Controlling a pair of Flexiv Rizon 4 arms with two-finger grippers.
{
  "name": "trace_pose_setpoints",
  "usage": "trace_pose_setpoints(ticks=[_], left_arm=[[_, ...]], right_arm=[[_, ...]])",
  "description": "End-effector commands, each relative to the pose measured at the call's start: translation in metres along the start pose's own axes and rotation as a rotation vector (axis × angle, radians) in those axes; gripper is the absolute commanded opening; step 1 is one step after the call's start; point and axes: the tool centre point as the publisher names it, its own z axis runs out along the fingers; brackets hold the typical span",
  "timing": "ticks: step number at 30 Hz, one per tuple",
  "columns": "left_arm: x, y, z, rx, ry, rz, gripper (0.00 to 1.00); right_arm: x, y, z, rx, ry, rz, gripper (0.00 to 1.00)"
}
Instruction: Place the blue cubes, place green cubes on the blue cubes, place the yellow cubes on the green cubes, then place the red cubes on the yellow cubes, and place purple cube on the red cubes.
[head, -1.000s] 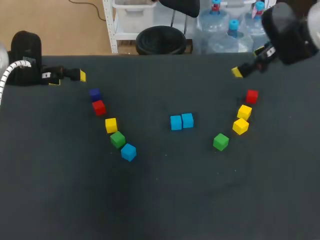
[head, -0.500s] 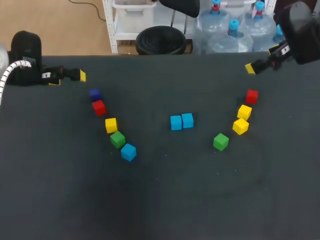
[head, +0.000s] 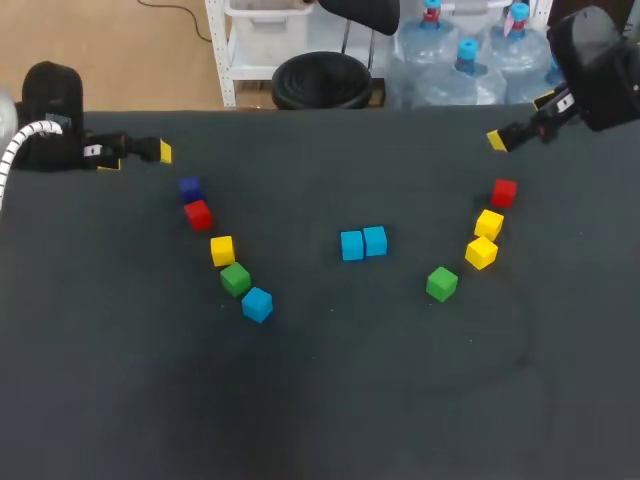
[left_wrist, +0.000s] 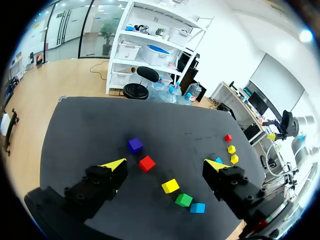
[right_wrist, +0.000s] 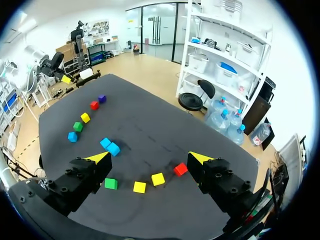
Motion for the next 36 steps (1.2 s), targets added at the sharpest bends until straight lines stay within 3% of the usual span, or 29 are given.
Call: trace_pose_setpoints(ticks=[1, 3, 5, 10, 14, 20, 25, 30, 34, 36], left_arm=[[0.001, 0.003, 0.0, 0.012, -0.006, 0.002, 1.0], [-0.004, -0.002, -0.007, -0.005, -0.024, 0.034, 1.0], [-0.013, -0.018, -0.017, 0.035, 0.012, 0.151, 1.0], [-0.024, -0.065, -0.012, 0.093, 0.23, 0.463, 1.0], [-0.02, -0.085, 0.003, 0.105, 0.418, 0.63, 1.0], [0.0, -0.102, 0.019, 0.137, 0.649, 0.854, 1.0], [0.02, -0.114, 0.032, 0.173, 0.76, 1.06, 1.0], [0.038, -0.114, 0.045, 0.187, 0.866, 1.135, 1.0], [0.061, -0.11, 0.051, 0.188, 1.007, 1.254, 1.0], [0.066, -0.112, 0.053, 0.189, 1.04, 1.244, 1.0]], right_arm=[[0.001, 0.003, 0.001, 0.019, -0.004, 0.001, 1.0], [0.001, 0.003, 0.001, 0.019, -0.004, 0.001, 1.0], [0.001, 0.003, 0.001, 0.019, -0.004, 0.001, 1.0], [0.001, 0.003, 0.001, 0.019, -0.004, 0.001, 1.0], [0.001, 0.003, 0.001, 0.019, -0.004, 0.001, 1.0], [0.001, 0.003, 0.001, 0.019, -0.004, 0.001, 1.0], [0.001, 0.003, 0.001, 0.019, -0.004, 0.001, 1.0], [0.001, 0.003, 0.001, 0.019, -0.004, 0.001, 1.0], [0.001, 0.003, 0.001, 0.019, -0.004, 0.001, 1.0], [0.001, 0.003, 0.001, 0.019, -0.004, 0.001, 1.0]])
